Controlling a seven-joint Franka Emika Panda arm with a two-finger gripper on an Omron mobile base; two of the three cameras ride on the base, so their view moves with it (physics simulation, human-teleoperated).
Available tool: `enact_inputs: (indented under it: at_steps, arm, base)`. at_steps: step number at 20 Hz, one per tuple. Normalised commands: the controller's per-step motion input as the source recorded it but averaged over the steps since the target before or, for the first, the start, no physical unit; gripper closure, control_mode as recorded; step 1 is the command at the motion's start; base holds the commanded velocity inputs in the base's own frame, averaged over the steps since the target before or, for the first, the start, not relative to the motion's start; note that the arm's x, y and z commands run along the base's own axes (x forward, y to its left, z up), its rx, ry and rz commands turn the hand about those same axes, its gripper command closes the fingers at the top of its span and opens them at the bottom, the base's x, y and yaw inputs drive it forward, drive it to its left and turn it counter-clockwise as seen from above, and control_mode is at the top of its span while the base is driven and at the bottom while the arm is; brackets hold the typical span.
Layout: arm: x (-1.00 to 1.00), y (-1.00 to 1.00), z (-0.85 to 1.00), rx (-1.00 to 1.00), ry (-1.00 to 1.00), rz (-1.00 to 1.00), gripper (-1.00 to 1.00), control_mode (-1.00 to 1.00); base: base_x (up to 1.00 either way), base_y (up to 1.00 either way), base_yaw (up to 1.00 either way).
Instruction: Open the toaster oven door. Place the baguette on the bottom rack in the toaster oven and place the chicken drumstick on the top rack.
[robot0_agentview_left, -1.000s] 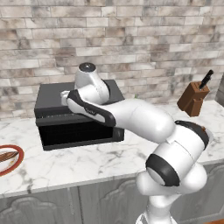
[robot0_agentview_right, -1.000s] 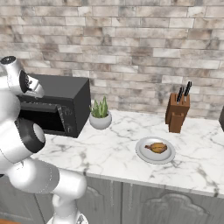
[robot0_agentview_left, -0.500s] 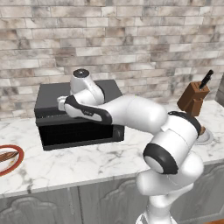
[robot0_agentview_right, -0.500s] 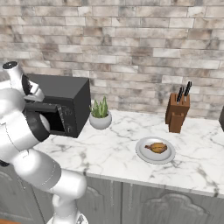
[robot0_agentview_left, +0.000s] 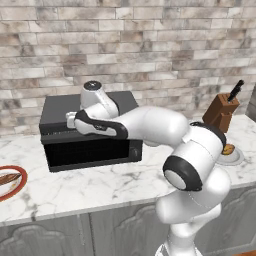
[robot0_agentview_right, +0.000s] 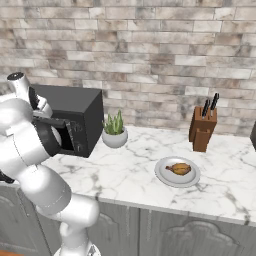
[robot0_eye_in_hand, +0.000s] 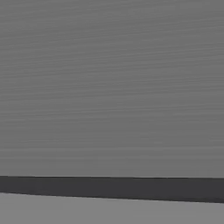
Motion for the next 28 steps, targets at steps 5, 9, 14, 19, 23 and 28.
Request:
enact_inputs:
  at_steps: [5,9,14,19,23,28]
  arm:
    - [0.00,0.04,-0.24,0.00,0.14,0.00,-1.00,-1.00]
    - [-0.27,0.12,-0.38,0.00,0.19,0.00,-1.00,-1.00]
    - [-0.42,0.14,-0.24,0.00,0.18,0.00,-1.00,-1.00]
    - [-0.52,0.16,-0.01,0.00,0.26,0.00,-1.00,-1.00]
    - [-0.55,0.14,-0.07,0.00,0.37,-0.02,-1.00,-1.00]
    - [-0.68,0.11,-0.41,-0.01,0.29,-0.06,-1.00,-1.00]
  base:
    - [0.00,0.00,0.00]
    - [0.00,0.00,0.00]
    - [0.00,0.00,0.00]
    - [0.00,0.00,0.00]
    - [0.00,0.00,0.00]
    - [0.00,0.00,0.00]
